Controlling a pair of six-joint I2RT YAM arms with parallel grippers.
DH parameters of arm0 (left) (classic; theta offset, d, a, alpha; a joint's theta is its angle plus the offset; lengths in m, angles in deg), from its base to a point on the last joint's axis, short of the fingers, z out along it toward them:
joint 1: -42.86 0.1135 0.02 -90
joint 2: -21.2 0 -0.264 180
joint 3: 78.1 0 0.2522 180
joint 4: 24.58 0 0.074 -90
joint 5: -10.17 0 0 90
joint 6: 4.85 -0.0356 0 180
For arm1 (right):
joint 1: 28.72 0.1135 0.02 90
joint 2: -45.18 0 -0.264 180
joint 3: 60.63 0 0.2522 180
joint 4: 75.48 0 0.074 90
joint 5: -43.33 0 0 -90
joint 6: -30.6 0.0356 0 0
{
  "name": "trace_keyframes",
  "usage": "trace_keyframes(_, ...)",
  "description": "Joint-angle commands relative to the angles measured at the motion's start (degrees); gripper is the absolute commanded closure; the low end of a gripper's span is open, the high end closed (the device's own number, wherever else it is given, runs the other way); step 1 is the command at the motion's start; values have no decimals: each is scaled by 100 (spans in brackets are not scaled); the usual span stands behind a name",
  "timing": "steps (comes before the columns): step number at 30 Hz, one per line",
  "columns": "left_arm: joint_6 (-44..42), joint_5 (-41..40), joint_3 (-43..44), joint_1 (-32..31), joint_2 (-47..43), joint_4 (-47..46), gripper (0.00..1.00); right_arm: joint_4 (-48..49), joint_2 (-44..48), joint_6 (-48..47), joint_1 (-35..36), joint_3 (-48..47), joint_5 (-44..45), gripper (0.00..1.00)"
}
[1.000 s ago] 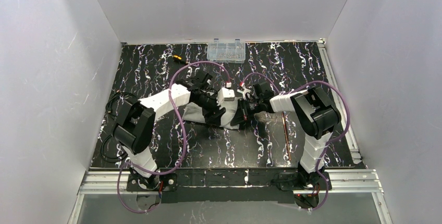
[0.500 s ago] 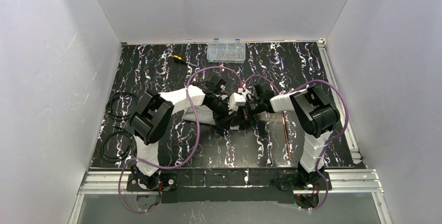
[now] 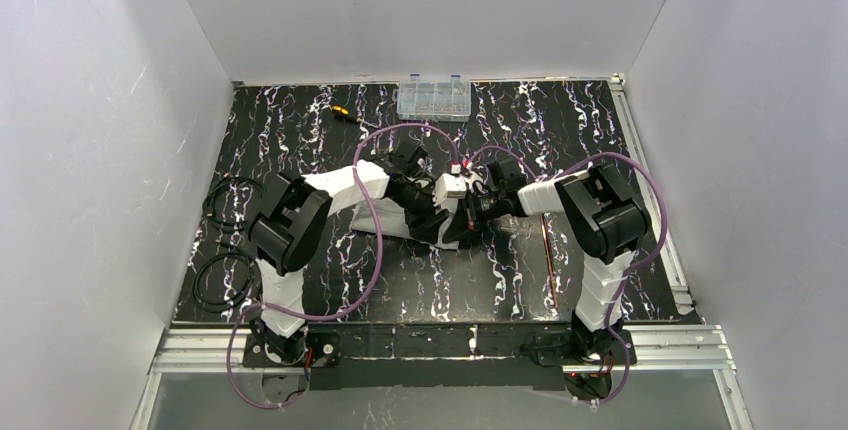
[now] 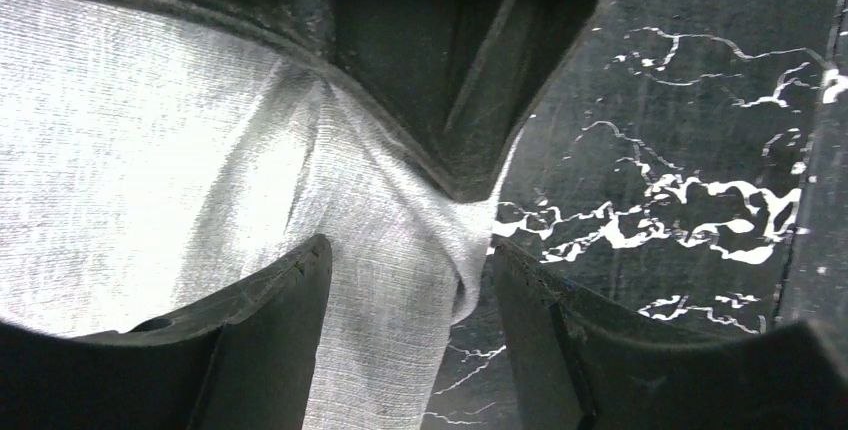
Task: Fold the napkin into a case and place the utensils inside
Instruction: Smooth out the 2/3-rectangle-folded napkin at the center of the board.
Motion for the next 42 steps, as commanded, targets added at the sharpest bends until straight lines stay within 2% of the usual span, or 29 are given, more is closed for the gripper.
trace_keyframes(1, -348, -947, 46, 9, -139, 152, 41, 55, -64, 131, -45, -52, -78, 95)
trace_keyframes(3, -307, -879, 425, 63, -94, 623, 43, 45, -76, 150, -43, -65, -72, 95)
trace_keyframes(4, -231, -600, 653, 140, -69, 953, 44, 46, -85, 149, -42, -65, -63, 96)
trace_keyframes(8, 5, 775, 2218, 460, 319, 2821, 59, 14, -99, 107, -50, -52, -40, 96)
trace_keyframes(10, 55, 1043, 2459, 472, 360, 3314, 65, -4, -90, 65, -49, -24, -18, 96)
trace_keyframes(12, 62, 990, 2194, 395, 160, 3226, 67, 14, -82, 46, -50, 21, -18, 97)
trace_keyframes(15, -281, 383, 1386, 152, -295, 2650, 68, 81, -97, 82, -46, 49, -18, 97)
trace_keyframes(18, -402, -101, 991, -25, -426, 2422, 70, 107, -98, 85, -48, 58, -29, 97)
trace_keyframes(22, -437, -655, 610, -213, -516, 1711, 78, 168, -130, 106, -50, 75, -33, 98)
trace_keyframes(24, -423, -733, 706, -321, -408, 1703, 88, 198, -139, 128, -45, 78, -39, 98)
trace_keyframes(25, -345, -523, 882, -324, -321, 1877, 96, 198, -142, 137, -42, 71, -51, 98)
trace_keyframes(26, -256, -250, 1095, -291, -229, 2098, 100, 194, -144, 133, -47, 67, -56, 98)
trace_keyframes(31, 568, 1808, 2154, 228, 583, 3391, 100, 201, -125, 109, -48, 91, -65, 98)
trace_keyframes(34, 856, 2623, 2436, 403, 957, 3921, 100, 228, -125, 121, -49, 130, -61, 98)
trace_keyframes(38, 1184, 3212, 2370, 408, 1218, 4082, 100, 296, -133, 157, -55, 155, -65, 98)
trace_keyframes(42, 1026, 2981, 2371, 408, 1608, 4411, 100, 324, -143, 194, -50, 155, -63, 98)
